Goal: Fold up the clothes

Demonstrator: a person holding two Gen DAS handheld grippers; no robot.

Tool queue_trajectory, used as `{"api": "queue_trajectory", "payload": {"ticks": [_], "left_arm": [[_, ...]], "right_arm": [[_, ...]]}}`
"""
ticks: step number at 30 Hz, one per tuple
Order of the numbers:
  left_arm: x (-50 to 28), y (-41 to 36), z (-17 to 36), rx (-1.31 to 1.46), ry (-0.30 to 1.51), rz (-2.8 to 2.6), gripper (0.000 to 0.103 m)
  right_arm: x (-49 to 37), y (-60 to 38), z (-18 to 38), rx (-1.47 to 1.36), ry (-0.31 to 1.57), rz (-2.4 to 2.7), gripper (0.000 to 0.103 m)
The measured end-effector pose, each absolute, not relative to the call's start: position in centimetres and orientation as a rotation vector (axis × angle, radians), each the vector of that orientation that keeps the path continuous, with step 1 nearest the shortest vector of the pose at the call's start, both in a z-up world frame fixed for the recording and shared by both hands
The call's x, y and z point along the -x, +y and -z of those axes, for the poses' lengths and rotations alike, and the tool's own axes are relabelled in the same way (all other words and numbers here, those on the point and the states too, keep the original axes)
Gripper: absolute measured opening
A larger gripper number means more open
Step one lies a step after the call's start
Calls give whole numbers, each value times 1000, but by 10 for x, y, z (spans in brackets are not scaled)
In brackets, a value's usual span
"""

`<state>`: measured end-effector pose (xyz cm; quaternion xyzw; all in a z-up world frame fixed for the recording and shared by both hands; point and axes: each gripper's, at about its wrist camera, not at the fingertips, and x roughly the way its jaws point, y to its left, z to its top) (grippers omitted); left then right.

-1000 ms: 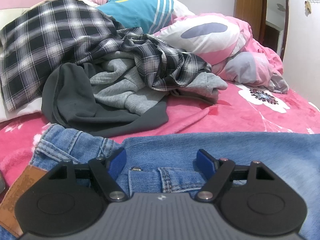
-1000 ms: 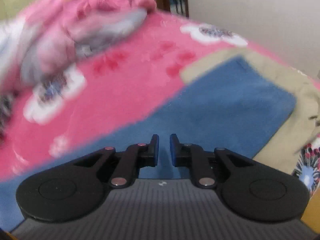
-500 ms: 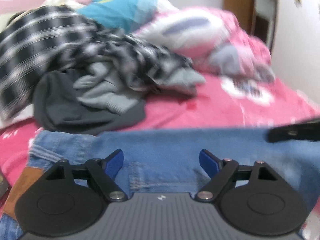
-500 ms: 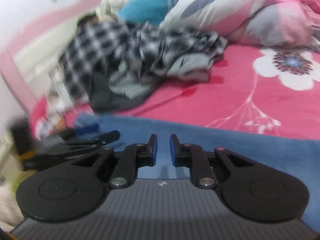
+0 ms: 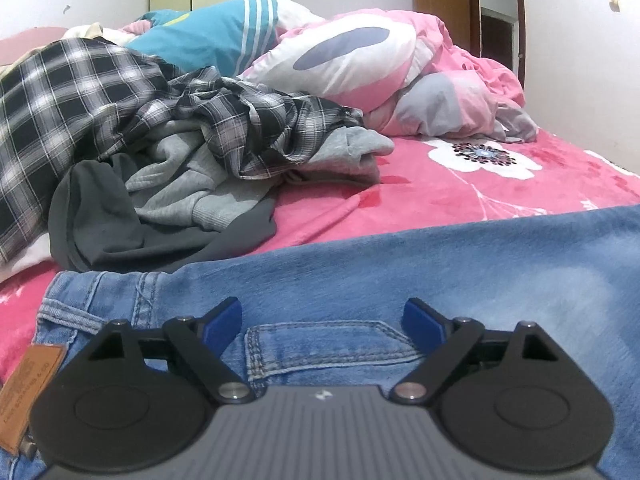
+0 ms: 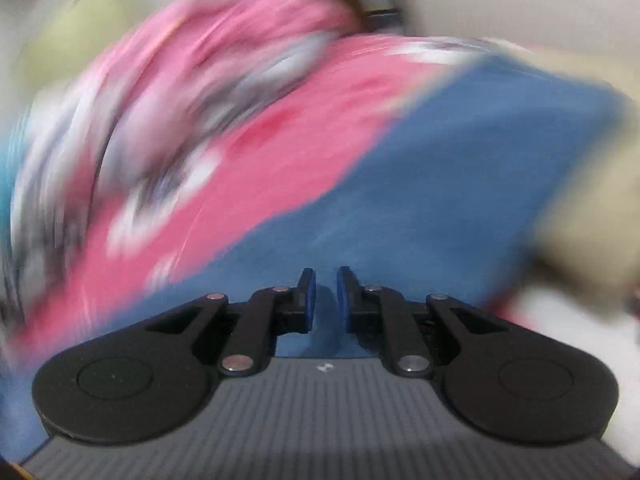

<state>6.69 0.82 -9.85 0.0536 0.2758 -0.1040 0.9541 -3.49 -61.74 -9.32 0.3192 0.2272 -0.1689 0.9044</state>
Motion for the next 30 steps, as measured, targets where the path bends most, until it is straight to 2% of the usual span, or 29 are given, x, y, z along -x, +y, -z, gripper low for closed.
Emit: {"api": "queue_trajectory", "payload": {"ticks": [4, 9, 13, 18, 23, 25, 27, 30], "left_arm": [[-67, 7, 99, -116, 558, 206, 89], [-67, 7, 99, -114, 558, 207, 90], [-67, 7, 99, -113, 558, 207, 89], [-67, 7, 100, -110, 559, 208, 90], [-67, 7, 100, -109, 558, 206, 90], [-66, 6, 100, -110, 557, 204, 90], [-67, 6, 100, -112, 558, 201, 90], [-67, 5, 100, -115, 560, 199, 90]], "right_arm": [[47, -586, 77, -669, 367, 239, 15], [8, -449, 76, -379, 527, -217, 22], [1, -410, 92, -173, 602, -294, 22], [23, -535, 108, -543, 495, 41, 22], [86, -627, 110, -845, 241, 333, 23], [99, -623, 106, -867, 201, 350, 29], [111, -617, 111, -930, 179, 373, 44], [116, -611, 127, -1042, 175, 365, 46]]}}
